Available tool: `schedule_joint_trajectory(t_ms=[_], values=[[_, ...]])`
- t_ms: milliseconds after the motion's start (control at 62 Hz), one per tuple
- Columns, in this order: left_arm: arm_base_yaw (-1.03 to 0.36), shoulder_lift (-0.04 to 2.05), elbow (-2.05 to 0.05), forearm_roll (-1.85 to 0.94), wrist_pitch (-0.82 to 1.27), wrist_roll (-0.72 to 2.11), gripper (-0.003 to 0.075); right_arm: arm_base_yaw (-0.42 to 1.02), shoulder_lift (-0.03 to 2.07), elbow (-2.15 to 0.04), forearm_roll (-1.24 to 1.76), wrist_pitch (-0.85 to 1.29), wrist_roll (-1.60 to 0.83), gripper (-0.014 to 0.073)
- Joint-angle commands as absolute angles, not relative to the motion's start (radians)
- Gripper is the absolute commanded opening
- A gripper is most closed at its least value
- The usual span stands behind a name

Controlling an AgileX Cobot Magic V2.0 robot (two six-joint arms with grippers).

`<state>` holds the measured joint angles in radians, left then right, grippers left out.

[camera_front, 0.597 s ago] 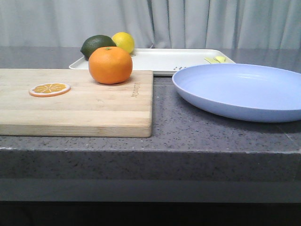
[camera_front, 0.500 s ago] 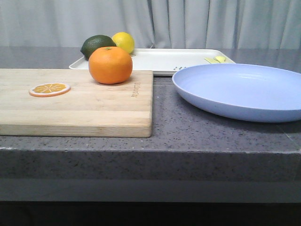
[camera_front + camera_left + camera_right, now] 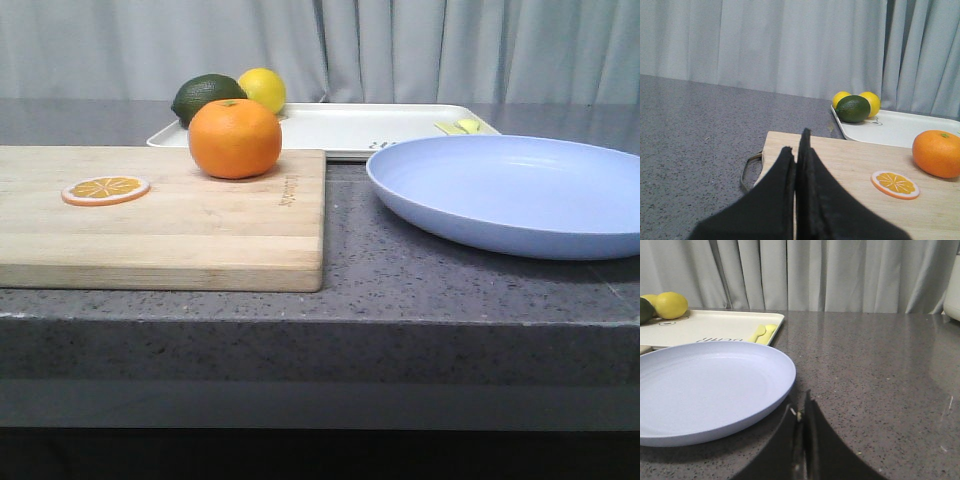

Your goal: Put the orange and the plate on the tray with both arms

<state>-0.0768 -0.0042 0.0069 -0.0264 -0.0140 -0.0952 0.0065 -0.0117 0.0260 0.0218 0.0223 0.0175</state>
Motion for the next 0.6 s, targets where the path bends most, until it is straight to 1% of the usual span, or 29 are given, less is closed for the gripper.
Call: schedule_joint_trajectory(t_ms=[0, 161, 291, 436, 581], values=[[-0.079, -0.021, 0.035, -0.027, -0.097, -0.102, -0.002, -0.002, -0.029, 0.002, 0.011, -0.063, 0.013, -0.0067], [-0.079, -0.021, 0.026, -0.027, -0.162, -0.102, -0.002, -0.002, -0.029, -0.006, 0.011, -0.068, 0.013, -0.0067], [-0.079, -0.021, -0.048, -0.027, -0.153, -0.102, -0.002, -0.002, -0.029, -0.088, 0.011, 0.011, 0.013, -0.0067], [-0.079, 0.006, -0.236, -0.025, -0.009, -0.102, -0.002, -0.002, -0.006, -0.252, -0.01, 0.139, 0.013, -0.0067], [-0.079, 0.108, -0.45, 0.0, 0.193, -0.102, -0.002, -0.002, 0.084, -0.42, -0.075, 0.256, 0.01, -0.0067]])
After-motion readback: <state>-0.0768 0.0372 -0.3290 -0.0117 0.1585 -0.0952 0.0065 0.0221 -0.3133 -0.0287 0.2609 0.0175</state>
